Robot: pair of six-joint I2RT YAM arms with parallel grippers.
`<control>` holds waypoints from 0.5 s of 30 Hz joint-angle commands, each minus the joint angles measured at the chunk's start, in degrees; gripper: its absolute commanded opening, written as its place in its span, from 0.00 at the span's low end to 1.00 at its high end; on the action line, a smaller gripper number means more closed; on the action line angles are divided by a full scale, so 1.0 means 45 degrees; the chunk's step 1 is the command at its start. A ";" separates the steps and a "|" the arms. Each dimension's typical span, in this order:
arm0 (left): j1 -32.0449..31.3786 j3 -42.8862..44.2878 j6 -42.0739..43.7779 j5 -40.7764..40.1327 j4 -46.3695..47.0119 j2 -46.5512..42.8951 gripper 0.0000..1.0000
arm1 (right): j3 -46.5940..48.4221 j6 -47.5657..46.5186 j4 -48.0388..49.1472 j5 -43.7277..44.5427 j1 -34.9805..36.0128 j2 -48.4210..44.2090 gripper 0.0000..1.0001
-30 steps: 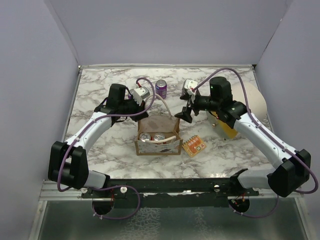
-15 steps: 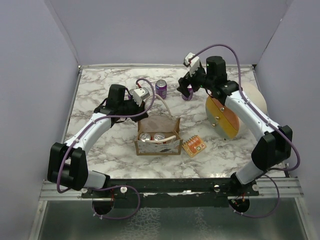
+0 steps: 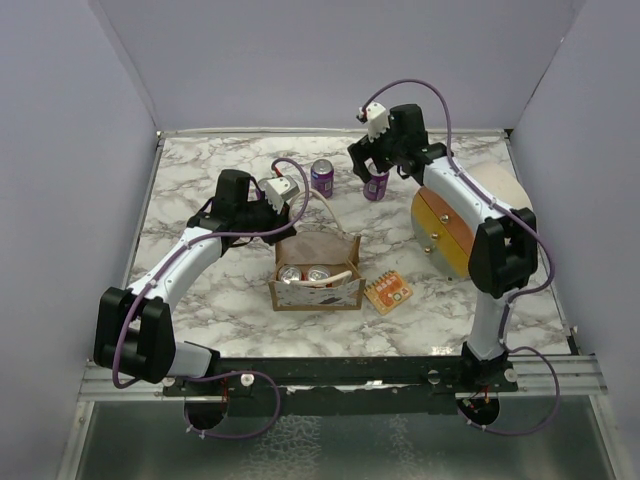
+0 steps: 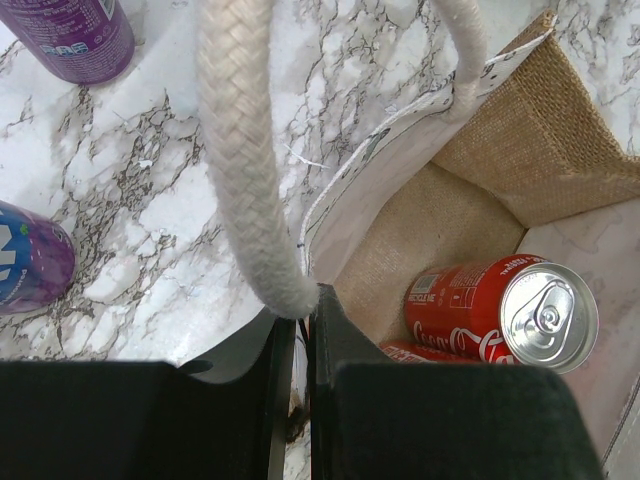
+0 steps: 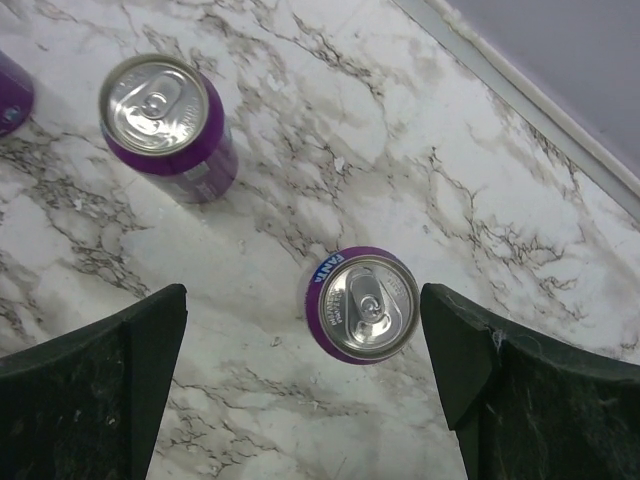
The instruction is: Place the beverage into the canvas bag
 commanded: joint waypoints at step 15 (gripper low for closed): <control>-0.0068 -0.0118 0.0127 0.0135 0.0167 -0.0369 0.08 | 0.2414 0.0159 -0.1624 0.0062 -0.1065 0.2972 1.00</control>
